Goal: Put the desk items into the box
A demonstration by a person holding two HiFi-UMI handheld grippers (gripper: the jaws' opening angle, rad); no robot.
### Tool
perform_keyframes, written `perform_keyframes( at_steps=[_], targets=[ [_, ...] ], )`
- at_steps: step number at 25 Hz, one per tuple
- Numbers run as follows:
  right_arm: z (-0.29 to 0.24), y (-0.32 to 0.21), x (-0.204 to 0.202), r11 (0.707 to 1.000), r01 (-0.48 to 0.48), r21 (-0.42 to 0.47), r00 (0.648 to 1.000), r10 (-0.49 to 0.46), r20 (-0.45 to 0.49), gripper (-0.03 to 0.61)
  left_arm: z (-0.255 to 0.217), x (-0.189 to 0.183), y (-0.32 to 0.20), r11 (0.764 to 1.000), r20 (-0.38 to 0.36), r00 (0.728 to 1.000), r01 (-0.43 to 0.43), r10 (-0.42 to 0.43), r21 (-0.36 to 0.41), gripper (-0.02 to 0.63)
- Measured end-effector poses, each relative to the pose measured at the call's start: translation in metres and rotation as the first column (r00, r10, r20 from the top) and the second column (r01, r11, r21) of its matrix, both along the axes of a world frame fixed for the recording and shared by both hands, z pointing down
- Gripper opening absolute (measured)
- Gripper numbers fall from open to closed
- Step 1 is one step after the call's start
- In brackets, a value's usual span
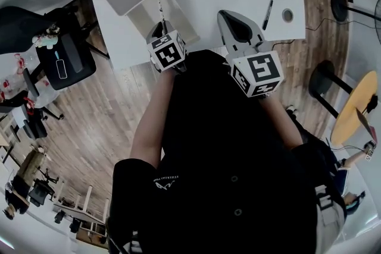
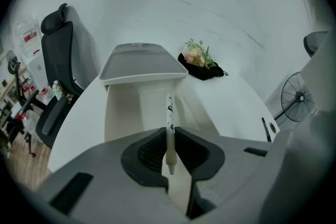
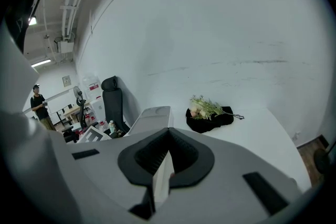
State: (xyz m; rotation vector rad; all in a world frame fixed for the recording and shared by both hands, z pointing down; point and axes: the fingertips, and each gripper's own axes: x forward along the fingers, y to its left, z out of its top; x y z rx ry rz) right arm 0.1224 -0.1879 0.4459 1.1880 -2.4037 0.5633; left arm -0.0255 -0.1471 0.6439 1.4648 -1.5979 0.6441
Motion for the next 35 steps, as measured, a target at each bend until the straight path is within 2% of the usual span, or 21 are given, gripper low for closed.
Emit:
perform_keyframes(
  at_steps=[9, 12, 21, 25, 30, 35],
  targets=[
    [0.012, -0.014, -0.001, 0.999, -0.042, -0.031, 0.999, 0.041, -0.018, -0.002, 0.027, -0.003, -0.011, 0.998, 0.037, 0.998, -0.050, 0.052, -0.047, 0.057],
    [0.016, -0.018, -0.002, 0.998, -0.050, -0.041, 0.999, 0.049, -0.020, -0.002, 0.035, 0.000, -0.015, 0.997, 0.029, 0.998, -0.062, 0.064, -0.048, 0.057],
    [0.020, -0.019, -0.010, 0.997, -0.059, -0.051, 0.998, 0.058, -0.021, -0.002, 0.052, 0.003, -0.014, 0.988, 0.007, 0.995, -0.097, 0.098, -0.120, 0.057],
    [0.020, -0.017, -0.014, 0.997, -0.060, -0.053, 0.998, 0.059, -0.019, -0.002, 0.053, 0.002, -0.013, 0.986, 0.008, 0.993, -0.115, 0.117, -0.119, 0.057],
    [0.018, -0.015, -0.017, 0.997, -0.058, -0.049, 0.998, 0.057, -0.013, -0.002, 0.050, 0.009, -0.013, 0.982, -0.026, 0.988, -0.153, 0.151, -0.106, 0.074],
    [0.016, -0.011, -0.022, 0.997, -0.057, -0.044, 0.998, 0.057, -0.010, -0.002, 0.036, 0.005, -0.012, 0.984, -0.021, 0.988, -0.154, 0.153, -0.086, 0.086]
  ],
)
